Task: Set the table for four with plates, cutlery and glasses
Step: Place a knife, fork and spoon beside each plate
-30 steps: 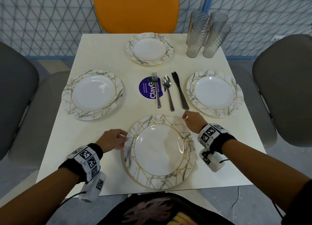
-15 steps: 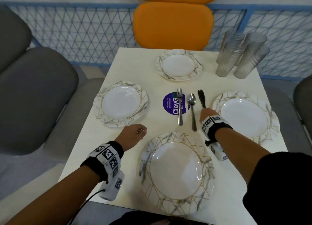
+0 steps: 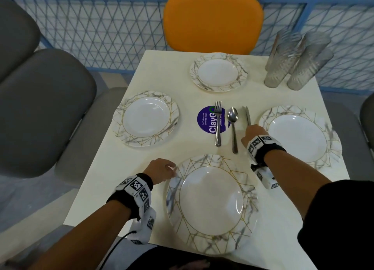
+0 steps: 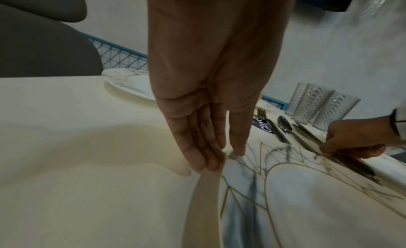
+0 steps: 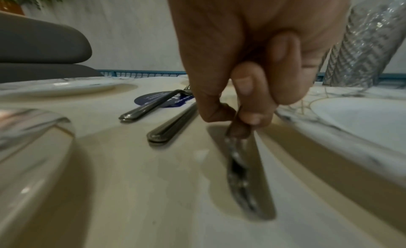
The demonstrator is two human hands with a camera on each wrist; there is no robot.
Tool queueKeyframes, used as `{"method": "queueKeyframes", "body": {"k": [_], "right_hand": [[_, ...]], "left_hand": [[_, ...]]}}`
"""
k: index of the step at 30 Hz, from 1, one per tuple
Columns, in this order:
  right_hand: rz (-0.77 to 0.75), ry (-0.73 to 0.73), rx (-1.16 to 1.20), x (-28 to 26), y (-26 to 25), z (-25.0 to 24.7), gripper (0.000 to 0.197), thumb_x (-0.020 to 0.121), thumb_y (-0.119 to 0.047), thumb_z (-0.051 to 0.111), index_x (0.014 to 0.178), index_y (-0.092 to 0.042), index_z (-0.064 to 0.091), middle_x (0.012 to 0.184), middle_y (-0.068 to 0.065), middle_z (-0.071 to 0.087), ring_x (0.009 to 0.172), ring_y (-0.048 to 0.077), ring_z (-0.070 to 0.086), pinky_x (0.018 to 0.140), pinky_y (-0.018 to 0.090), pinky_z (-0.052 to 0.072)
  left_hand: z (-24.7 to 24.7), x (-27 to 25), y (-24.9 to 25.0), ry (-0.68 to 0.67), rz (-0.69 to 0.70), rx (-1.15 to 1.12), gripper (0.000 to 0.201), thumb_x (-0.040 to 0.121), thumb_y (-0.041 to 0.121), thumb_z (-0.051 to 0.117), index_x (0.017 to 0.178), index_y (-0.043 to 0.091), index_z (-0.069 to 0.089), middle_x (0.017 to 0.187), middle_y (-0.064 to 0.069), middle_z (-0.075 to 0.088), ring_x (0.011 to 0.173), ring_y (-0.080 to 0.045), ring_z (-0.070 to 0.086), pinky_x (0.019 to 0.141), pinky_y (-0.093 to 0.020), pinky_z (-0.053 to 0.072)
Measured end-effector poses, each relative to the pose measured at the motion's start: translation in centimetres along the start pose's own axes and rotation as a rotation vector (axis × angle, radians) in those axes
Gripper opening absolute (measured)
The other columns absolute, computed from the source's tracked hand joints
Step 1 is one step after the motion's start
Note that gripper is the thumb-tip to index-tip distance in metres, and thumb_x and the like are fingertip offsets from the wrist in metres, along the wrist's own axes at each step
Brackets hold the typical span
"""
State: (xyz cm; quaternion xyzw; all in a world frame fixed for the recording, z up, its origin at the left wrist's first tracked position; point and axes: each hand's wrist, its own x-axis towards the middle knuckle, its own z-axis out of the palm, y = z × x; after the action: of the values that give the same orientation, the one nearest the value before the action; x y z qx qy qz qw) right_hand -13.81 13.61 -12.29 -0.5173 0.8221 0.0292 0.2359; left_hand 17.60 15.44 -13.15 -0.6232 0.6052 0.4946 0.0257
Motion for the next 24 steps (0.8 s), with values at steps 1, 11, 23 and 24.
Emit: {"method": "queueKeyframes", "body": {"k": [1, 11, 23, 24], "right_hand": [[0.003, 0.002, 0.006, 0.1, 0.0, 0.0, 0.024, 0.084, -0.011, 0.059, 0.102, 0.004, 0.061, 0.1, 0.019, 0.065, 0.093, 0.032, 0.064, 0.076, 0.032, 0.05], [0.016, 0.05, 0.042, -0.3, 0.6, -0.4, 0.025, 0.08, -0.016, 0.062, 0.065, -0.005, 0.045, 0.069, 0.009, 0.05, 0.071, 0.025, 0.05, 0.05, 0.023, 0.036], [0.007, 0.091, 0.117, -1.1, 0.6, -1.0, 0.035, 0.08, -0.022, 0.061, 0.057, -0.011, 0.037, 0.064, 0.004, 0.043, 0.067, 0.022, 0.049, 0.056, 0.027, 0.04], [0.009, 0.095, 0.116, -1.3, 0.5, -1.0, 0.035, 0.08, -0.023, 0.061, 0.058, -0.011, 0.037, 0.063, 0.003, 0.042, 0.07, 0.023, 0.049, 0.06, 0.028, 0.041]], "left_hand": [[0.1, -0.1, -0.1, -0.013, -0.016, -0.03, 0.033, 0.083, 0.006, 0.065, 0.116, 0.002, 0.062, 0.081, -0.005, 0.069, 0.067, -0.016, 0.06, 0.057, -0.012, 0.05], [0.2, 0.0, 0.0, -0.02, -0.007, -0.024, 0.033, 0.08, 0.007, 0.07, 0.113, 0.004, 0.066, 0.075, -0.005, 0.067, 0.062, -0.012, 0.063, 0.081, -0.025, 0.054], [0.0, 0.3, -0.7, 0.004, 0.022, 0.003, 0.036, 0.081, 0.01, 0.071, 0.116, 0.006, 0.065, 0.067, 0.0, 0.065, 0.059, -0.011, 0.062, 0.072, -0.016, 0.053], [0.0, 0.3, -0.8, 0.003, 0.022, 0.009, 0.037, 0.081, 0.01, 0.071, 0.116, 0.006, 0.065, 0.067, -0.001, 0.065, 0.058, -0.01, 0.062, 0.069, -0.013, 0.053]]}}
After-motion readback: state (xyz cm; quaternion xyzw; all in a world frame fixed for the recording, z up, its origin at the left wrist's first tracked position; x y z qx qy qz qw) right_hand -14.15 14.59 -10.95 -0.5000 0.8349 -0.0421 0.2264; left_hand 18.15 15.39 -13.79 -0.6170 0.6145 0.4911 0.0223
